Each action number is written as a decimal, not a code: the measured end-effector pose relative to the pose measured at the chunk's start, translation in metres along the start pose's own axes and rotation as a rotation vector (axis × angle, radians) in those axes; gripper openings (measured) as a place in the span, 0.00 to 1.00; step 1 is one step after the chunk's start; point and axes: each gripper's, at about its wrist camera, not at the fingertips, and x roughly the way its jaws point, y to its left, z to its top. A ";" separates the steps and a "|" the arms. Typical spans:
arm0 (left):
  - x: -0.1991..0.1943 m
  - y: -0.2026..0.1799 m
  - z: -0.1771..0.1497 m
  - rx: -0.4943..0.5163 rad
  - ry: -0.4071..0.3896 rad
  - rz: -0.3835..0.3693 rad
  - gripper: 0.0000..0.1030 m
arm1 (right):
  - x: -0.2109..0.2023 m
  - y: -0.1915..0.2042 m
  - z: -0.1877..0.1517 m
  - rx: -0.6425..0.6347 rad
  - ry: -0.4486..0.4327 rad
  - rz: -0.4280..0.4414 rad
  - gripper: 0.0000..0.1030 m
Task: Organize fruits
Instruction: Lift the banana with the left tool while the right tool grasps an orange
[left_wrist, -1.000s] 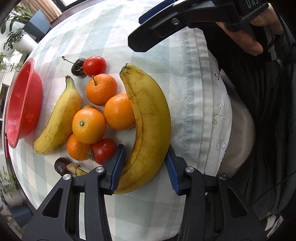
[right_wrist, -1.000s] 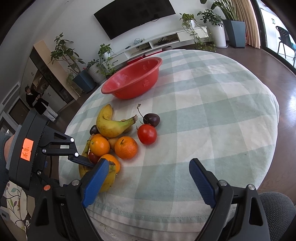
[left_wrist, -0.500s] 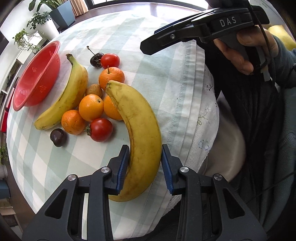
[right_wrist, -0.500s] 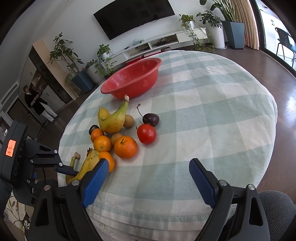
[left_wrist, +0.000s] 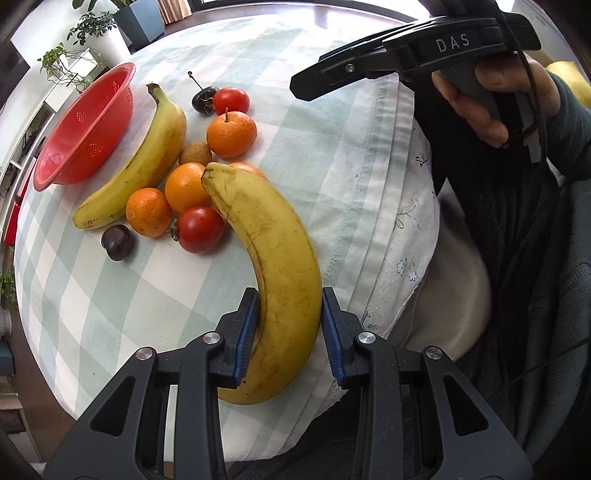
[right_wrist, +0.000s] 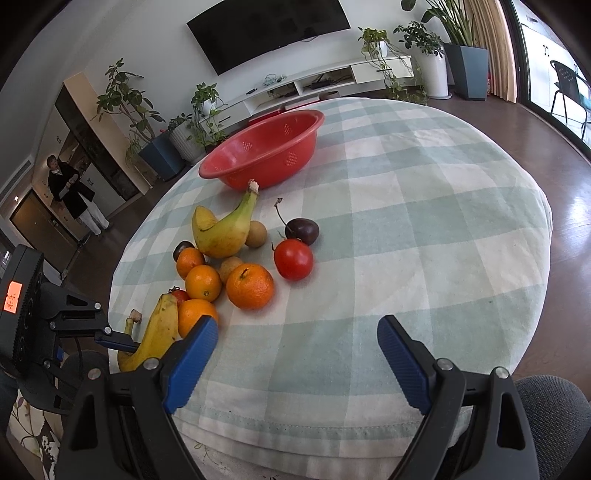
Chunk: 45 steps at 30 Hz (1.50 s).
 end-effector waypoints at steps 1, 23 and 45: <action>0.002 0.003 0.001 -0.015 0.009 -0.012 0.31 | 0.000 0.001 0.000 -0.002 0.002 -0.001 0.88; 0.009 0.026 0.003 -0.214 -0.004 -0.041 0.29 | 0.001 0.009 -0.003 -0.035 0.012 -0.002 0.86; -0.065 0.047 -0.053 -0.454 -0.283 -0.048 0.29 | 0.027 0.073 -0.003 -0.219 0.065 0.014 0.76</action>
